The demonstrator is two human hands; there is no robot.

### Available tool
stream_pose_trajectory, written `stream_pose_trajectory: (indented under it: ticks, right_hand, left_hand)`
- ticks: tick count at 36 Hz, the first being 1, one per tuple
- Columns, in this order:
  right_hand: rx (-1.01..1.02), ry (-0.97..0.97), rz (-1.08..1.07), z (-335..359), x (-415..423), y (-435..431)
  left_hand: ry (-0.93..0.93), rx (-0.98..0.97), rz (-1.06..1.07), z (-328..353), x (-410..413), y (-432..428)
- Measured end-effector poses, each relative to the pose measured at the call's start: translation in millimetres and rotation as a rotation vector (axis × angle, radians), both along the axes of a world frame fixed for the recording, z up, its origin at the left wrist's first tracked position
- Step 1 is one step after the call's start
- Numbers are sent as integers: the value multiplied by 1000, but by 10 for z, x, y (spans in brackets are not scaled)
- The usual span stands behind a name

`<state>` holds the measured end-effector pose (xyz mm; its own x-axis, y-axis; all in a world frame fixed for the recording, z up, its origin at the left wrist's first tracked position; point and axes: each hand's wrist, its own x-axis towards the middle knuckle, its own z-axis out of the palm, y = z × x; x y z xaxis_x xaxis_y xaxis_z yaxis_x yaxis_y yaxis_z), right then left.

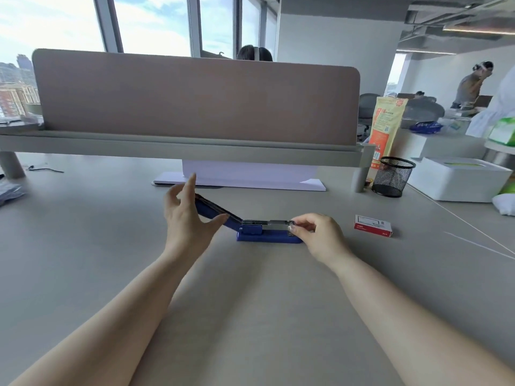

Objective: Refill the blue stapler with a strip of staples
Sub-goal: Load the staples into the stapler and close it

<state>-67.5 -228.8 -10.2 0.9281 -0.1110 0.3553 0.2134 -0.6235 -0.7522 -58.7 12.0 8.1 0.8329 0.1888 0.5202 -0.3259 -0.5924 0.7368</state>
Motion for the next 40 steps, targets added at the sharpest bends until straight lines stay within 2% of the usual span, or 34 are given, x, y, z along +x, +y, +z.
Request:
stream_pose_trajectory:
  ticks: [4,7,9,11,15,18,21,23,27,33,40]
  right_hand:
    - [74,47,37,-18,14,-38]
    - [174,53,-4,36,12,-92]
    - [290,56,-24,55,13,-142]
    - [402,71,-23,55,14,-176]
    - [492,99,-38,70,13,-202]
    - [507,98,-40,90,-5,-192]
    - [486,89,-26,87,-27,-173]
    - [450,78,-7,84,-44,-155]
    - [347,44,55,97,-87,-111]
    - [182,-55,128,108,-145,-53]
    - [-63,-66,12,79,-122,-61]
  left_hand:
    - [-155,-236,-172,112,-69,-154]
    - [-98,-445,-248,226,-171,-324]
    - [-52,-498,-347,216,-203,-418]
    - [-28,-408,-414,164,-230,-479]
    - [17,-130,-458,54,-261,-543]
    - [71,39,-476,-35,-244,-578]
    - [27,373,-429,-152,-171,-578]
    - [35,528,-375,-202,-152,-576]
    - [17,598,-289,-221,-138,-572]
    - [3,665,-290,-230,-163,-576]
    - [22,718,-292,-233,-148,-581]
